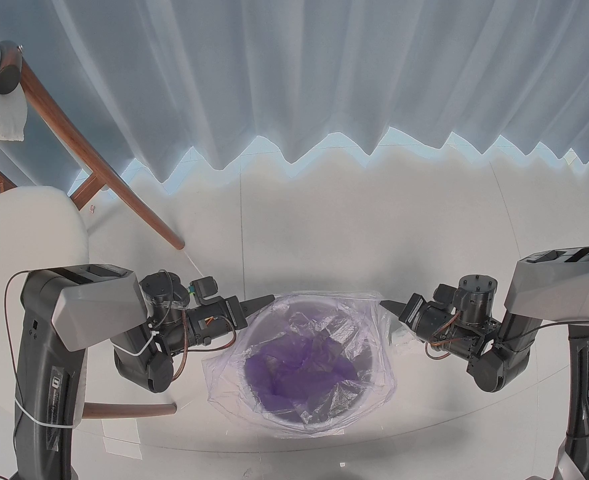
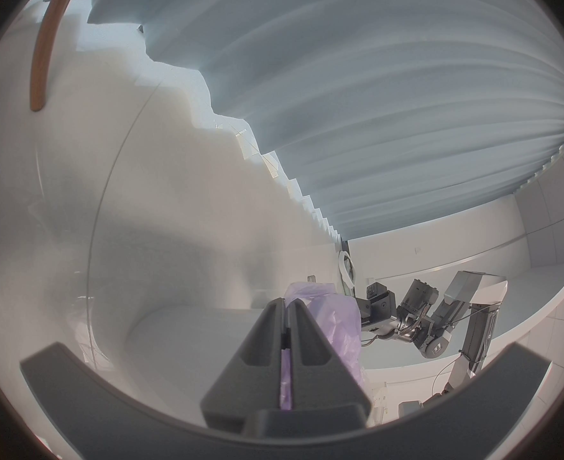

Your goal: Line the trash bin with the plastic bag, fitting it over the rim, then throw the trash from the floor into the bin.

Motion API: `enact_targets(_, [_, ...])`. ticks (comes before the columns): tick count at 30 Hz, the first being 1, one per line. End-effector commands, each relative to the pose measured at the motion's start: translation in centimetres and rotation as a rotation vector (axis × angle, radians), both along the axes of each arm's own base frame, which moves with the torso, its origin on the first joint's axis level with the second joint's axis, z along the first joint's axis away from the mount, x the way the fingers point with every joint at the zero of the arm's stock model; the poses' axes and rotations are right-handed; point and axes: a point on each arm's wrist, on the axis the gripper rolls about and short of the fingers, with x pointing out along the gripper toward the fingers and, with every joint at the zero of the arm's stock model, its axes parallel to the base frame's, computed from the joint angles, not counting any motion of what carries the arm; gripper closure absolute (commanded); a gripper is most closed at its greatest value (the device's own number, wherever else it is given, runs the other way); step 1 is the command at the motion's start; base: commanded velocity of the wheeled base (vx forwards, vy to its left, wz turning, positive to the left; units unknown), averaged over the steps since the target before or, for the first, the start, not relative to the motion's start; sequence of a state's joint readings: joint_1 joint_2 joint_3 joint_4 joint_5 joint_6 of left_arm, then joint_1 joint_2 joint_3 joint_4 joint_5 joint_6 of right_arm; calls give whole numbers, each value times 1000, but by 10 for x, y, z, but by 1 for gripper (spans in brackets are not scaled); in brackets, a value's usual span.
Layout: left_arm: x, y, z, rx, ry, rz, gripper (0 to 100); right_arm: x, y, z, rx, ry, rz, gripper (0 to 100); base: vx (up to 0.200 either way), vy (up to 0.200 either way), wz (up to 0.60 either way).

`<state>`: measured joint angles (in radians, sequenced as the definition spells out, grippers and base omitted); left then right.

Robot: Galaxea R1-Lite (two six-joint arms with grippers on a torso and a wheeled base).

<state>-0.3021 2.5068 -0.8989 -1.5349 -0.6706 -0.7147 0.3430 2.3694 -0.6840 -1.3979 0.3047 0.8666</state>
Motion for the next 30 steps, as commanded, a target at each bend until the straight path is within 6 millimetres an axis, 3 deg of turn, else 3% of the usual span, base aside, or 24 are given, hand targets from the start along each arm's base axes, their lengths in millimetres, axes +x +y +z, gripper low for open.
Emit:
enact_targets(1, [3,0,-13,-1,30,4,100,0,0,-14,-12,33,0,100,0,0,0])
enact_targets(12, [10,11,-29,-11,77,34,100,1,0,-26,-22,56,0,100,0,0,0])
enact_targets(25, [14,15,-32,-49,117,49,100,0,0,-26,-19,63,-3,100,0,0,0])
enact_targets(26, [14,15,-30,-57,124,50,100,-1,0,-26,-13,67,-5,0,0,0,0])
enact_targets(27, [13,15,-30,-60,131,50,0,-1,0,-26,-6,72,-8,0,0,0,0])
enact_targets(30, [13,15,-29,-61,128,51,0,-1,0,-22,18,72,-15,0,0,0,0])
